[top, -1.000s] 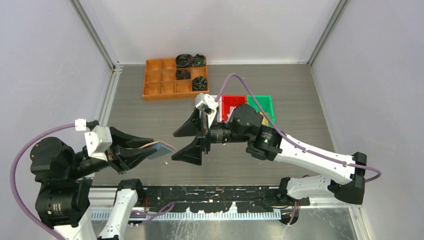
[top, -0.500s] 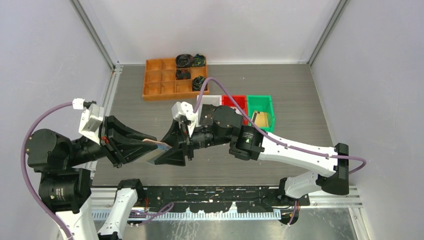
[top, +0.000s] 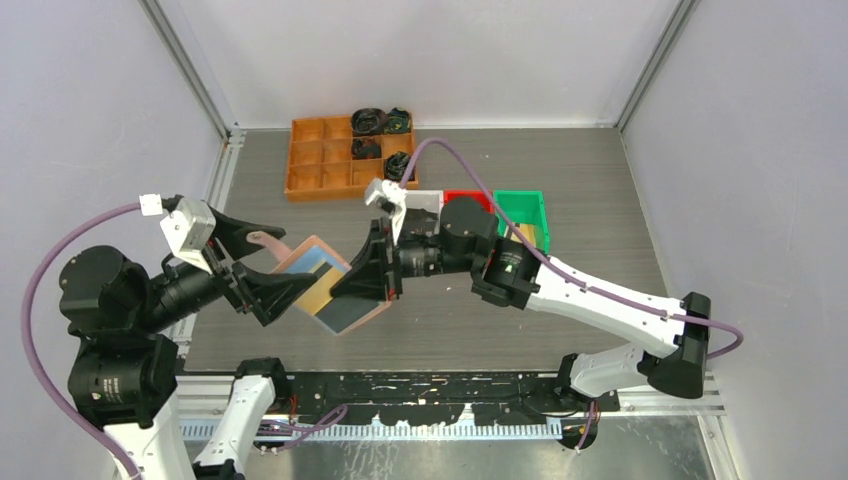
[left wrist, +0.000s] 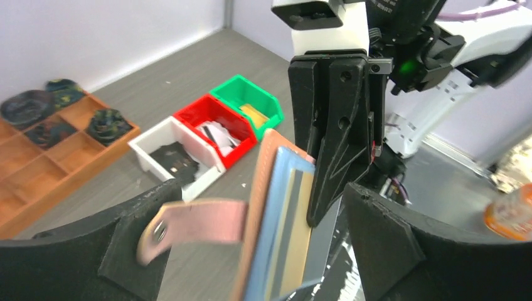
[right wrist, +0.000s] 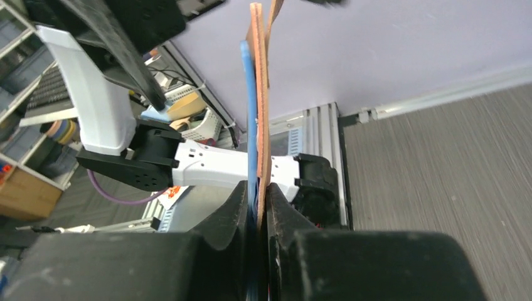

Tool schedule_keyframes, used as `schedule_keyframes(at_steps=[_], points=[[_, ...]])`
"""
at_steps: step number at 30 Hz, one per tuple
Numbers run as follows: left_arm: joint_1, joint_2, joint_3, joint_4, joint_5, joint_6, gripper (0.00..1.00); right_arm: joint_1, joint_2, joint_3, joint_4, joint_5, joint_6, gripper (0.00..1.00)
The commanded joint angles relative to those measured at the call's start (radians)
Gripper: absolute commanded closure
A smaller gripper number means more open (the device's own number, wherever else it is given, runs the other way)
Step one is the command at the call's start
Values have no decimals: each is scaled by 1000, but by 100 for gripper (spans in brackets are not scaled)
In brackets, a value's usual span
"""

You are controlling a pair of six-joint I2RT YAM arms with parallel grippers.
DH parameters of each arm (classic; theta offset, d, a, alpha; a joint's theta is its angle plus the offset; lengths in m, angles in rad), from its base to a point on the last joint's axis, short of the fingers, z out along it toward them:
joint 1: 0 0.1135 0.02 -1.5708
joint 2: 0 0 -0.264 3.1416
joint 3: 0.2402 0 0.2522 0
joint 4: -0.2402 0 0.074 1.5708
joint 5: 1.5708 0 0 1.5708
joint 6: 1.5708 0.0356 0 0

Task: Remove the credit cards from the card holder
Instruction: Remove the credit card from the card holder.

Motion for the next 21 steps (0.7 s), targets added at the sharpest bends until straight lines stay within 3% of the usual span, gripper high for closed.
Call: schedule_keyframes(at_steps=[1,5,14,18,21], points=[[-1,81,130,-170,-124,166,0,-82,-71,24,-48,-74,68,99],[-1,112,177,-249,-2,207,0,-125,-46,107,-245,-166,11,99],[-1,33,-46,-298,81,279,3,-129,15,223,-399,-304,-28,99],[-1,42,-54,-313,150,227,5,-129,30,238,-411,-297,-34,99],[-1,20,-90,-194,252,86,9,-130,45,252,-416,-292,-38,99]])
